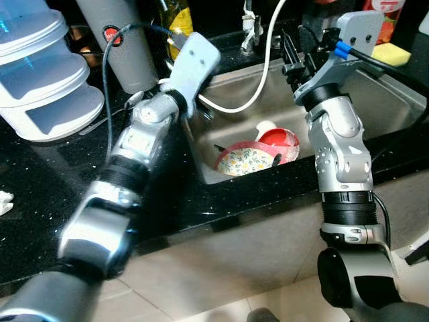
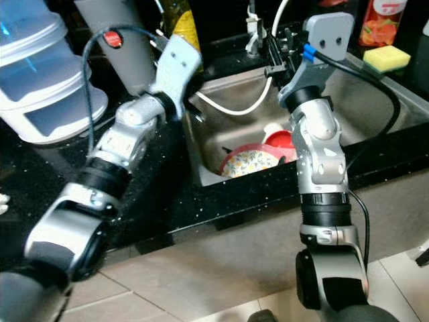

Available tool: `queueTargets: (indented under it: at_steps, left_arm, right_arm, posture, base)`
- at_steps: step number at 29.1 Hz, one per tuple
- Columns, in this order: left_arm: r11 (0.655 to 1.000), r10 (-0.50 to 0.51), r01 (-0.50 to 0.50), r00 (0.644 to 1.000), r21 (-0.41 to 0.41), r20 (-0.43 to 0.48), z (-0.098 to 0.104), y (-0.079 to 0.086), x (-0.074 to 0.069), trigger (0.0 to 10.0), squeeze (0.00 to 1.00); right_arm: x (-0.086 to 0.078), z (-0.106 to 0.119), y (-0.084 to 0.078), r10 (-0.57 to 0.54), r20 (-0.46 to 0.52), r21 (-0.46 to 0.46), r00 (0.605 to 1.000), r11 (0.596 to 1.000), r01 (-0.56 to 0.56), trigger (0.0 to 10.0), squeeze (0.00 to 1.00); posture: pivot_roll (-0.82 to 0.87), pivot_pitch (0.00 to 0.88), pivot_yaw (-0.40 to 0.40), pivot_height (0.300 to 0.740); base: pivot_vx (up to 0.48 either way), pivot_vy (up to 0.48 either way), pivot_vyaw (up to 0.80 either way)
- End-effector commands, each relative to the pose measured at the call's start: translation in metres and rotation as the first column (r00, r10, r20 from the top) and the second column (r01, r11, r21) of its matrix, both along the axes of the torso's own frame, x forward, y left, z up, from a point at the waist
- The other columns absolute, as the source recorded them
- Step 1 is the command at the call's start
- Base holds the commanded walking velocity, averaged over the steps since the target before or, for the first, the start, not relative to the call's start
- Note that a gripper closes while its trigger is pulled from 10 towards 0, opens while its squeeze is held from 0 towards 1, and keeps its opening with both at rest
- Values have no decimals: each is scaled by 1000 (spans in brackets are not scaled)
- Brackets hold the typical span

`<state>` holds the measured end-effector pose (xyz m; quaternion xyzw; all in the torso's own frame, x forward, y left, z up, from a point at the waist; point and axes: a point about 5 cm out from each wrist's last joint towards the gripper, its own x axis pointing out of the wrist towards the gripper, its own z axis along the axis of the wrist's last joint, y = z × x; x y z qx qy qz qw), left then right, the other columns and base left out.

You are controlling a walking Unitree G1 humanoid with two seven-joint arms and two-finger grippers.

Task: Kitchen organization

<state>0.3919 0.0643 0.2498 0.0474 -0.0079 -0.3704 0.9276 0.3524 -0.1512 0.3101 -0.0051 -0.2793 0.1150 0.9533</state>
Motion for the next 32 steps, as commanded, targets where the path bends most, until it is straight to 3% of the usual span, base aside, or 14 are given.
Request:
queueTargets:
  at_steps: [1,10,12,13,14,15,19,20,21,22,24,28,30,32]
  left_arm:
    - [999,-16,10,994,-52,-111,-15,5,1,10000,0]
    - [995,-100,99,984,-13,-146,-31,2,-6,10000,0]
    - [998,-69,67,982,-17,-173,-34,5,-4,10000,0]
    - [998,-58,56,982,-15,-179,-35,6,-3,10000,90]
    - [999,-51,49,982,-17,-180,-36,7,-3,10000,482]
    - [999,-51,48,982,-21,-180,-36,7,-3,10000,1000]
    - [996,-59,47,984,-76,-166,-30,8,-3,10000,1000]
    - [987,-78,56,986,-147,-150,-22,9,-5,10000,1000]
    - [973,-98,68,987,-221,-129,-13,12,-6,10000,0]
    - [944,-97,62,991,-324,-93,2,24,-7,10000,0]
    - [936,-41,15,997,-352,-66,12,38,-8,10000,0]
    - [936,14,-30,999,-350,-48,17,48,-8,10000,0]
    - [925,274,-275,961,-261,-41,23,81,-4,10000,0]
    - [842,513,-518,855,-152,-69,18,115,-3,10000,0]
  right_arm:
    - [-3,5,8,43,18,-37,999,998,-42,10000,0]
    - [-4,-4,15,107,-31,-130,994,985,-110,10000,0]
    - [-7,-15,20,199,-100,-194,975,957,-215,10000,0]
    - [-9,-22,22,247,-148,-215,958,937,-275,10000,0]
    - [-10,-28,23,265,-181,-244,947,921,-304,10000,0]
    - [-10,-34,21,254,-216,-267,943,913,-307,10000,0]
    - [-5,-46,12,198,-291,-283,936,917,-281,10000,0]
    - [-5,-46,10,198,-297,-273,934,920,-282,10000,0]
    - [-5,-45,8,205,-298,-263,932,921,-287,10000,0]
    - [-8,-41,8,247,-288,-226,925,921,-316,10000,0]
    - [-11,-37,10,282,-276,-226,919,910,-347,10000,0]
    - [-14,-36,12,304,-277,-242,912,896,-372,10000,0]
    - [-22,-37,21,372,-285,-284,883,847,-449,10000,0]
    - [-29,-39,29,431,-294,-300,853,806,-510,10000,0]
  posture:
    - [-211,0,127,740]
    - [-211,0,128,740]
    - [-210,0,128,740]
    - [-210,0,128,740]
    - [-213,0,126,740]
    - [-213,0,126,740]
    - [-211,0,124,740]
    - [-212,0,122,740]
    - [-211,0,121,740]
    - [-209,0,120,740]
    - [-205,0,117,740]
    - [-202,0,116,740]
    - [-189,0,110,740]
    - [-173,0,104,740]
  base:
    - [0,0,0]
    - [0,0,0]
    - [0,0,0]
    - [0,0,0]
    - [0,0,0]
    - [0,0,0]
    - [0,0,0]
    - [0,0,0]
    - [0,0,0]
    - [0,0,0]
    - [0,0,0]
    - [0,0,0]
    - [0,0,0]
    - [0,0,0]
